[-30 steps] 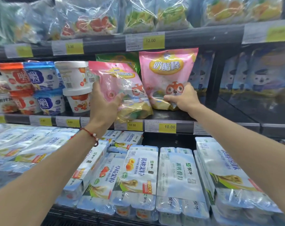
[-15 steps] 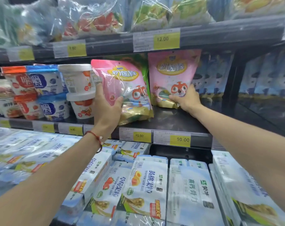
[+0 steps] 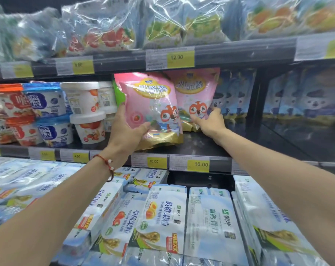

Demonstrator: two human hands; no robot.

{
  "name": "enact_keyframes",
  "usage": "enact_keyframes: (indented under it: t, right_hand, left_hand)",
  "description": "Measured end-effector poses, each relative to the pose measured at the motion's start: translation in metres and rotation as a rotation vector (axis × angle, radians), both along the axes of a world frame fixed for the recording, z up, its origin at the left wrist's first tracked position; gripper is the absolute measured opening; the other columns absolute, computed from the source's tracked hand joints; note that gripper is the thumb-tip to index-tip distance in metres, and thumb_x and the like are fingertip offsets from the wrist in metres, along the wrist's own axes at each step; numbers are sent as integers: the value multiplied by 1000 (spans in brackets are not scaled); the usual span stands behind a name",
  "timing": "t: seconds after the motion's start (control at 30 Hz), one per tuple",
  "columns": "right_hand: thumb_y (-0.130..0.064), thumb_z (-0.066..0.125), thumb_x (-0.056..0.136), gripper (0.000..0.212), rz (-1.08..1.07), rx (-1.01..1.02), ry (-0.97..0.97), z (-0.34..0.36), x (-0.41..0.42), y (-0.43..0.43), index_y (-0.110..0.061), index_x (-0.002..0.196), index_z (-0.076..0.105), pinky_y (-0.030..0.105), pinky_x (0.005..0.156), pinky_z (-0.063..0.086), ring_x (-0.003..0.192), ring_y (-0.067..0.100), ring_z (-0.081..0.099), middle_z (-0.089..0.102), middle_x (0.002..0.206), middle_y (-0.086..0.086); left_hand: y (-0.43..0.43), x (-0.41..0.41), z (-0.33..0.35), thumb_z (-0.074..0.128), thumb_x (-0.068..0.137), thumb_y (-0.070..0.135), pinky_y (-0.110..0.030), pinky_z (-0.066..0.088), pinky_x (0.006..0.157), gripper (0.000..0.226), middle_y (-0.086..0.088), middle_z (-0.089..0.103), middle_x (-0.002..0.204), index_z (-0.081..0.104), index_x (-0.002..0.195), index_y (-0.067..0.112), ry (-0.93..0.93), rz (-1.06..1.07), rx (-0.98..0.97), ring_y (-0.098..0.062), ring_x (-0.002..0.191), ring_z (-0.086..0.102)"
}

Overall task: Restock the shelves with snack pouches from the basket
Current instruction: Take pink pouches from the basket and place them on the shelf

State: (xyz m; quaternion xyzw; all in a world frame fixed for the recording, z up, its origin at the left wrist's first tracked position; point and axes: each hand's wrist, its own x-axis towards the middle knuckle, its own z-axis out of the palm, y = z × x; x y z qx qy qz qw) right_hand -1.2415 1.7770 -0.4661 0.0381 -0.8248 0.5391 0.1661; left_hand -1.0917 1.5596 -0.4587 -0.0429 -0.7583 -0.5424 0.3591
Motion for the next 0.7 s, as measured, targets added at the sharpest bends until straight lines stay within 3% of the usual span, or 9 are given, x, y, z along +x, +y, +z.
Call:
enact_keyframes:
  t: [0.03, 0.13, 0.2, 0.37, 0.47, 0.57, 0.63, 0.7]
  right_hand:
    - [-55, 79, 79, 98, -1, 5, -7, 0, 4, 3, -3, 147, 29, 51, 114, 40, 138, 35, 45, 45, 149, 17]
    - [-48, 65, 95, 80, -23, 69, -1, 2, 20, 15, -4, 151, 28, 48, 117, 35, 141, 38, 38, 35, 153, 20]
    - [-41, 55, 103, 65, -46, 114, 10, 0, 26, 25, -5, 150, 31, 45, 118, 32, 142, 37, 35, 33, 153, 20]
    - [-26, 43, 108, 38, -39, 11, 24, -3, 30, 37, -10, 142, 49, 34, 103, 43, 131, 28, 48, 49, 146, 12]
    - [-16, 41, 106, 33, -19, -61, 12, -2, 31, 38, -12, 132, 61, 29, 86, 47, 119, 26, 57, 60, 135, 9]
    - [-6, 46, 92, 36, 24, -66, 30, -3, 30, 36, -13, 115, 72, 33, 84, 54, 109, 28, 64, 69, 120, 9]
    - [-5, 49, 88, 37, 53, -61, 44, -1, 31, 35, -12, 116, 72, 34, 87, 55, 108, 26, 63, 69, 118, 6]
    - [-4, 51, 90, 35, 61, -63, 76, 1, 33, 35, -11, 118, 70, 29, 84, 52, 106, 21, 62, 68, 116, 3]
  left_hand:
    - [7, -2, 1, 80, 77, 9, -13, 55, 76, 78, 7, 58, 122, 38, 141, 22, -6, -24, 16, -6, 104, 62]
    - [26, -10, 3, 80, 75, 4, -28, 60, 80, 74, 2, 60, 120, 42, 136, 21, -35, -107, 98, -12, 105, 65]
    - [37, -19, 4, 79, 75, -1, -30, 60, 77, 72, 1, 61, 117, 44, 134, 19, -70, -150, 145, -12, 101, 66]
    - [56, -54, 12, 76, 76, -5, -34, 61, 73, 52, -2, 71, 101, 57, 122, 12, -158, -192, 113, -16, 91, 71]
    - [58, -76, 14, 78, 74, -4, -23, 57, 66, 47, -3, 73, 98, 61, 115, 10, -190, -190, 51, -15, 86, 72]
    - [62, -92, 17, 80, 72, -5, -21, 55, 64, 44, -3, 73, 93, 62, 110, 10, -168, -174, 18, -16, 83, 71]
    - [63, -98, 14, 79, 73, -6, -24, 58, 65, 43, -5, 73, 94, 62, 110, 9, -128, -134, 32, -19, 84, 72]
    - [63, -102, 6, 82, 70, 1, -37, 60, 76, 51, -7, 73, 101, 61, 116, 9, -77, -96, 53, -24, 90, 72]
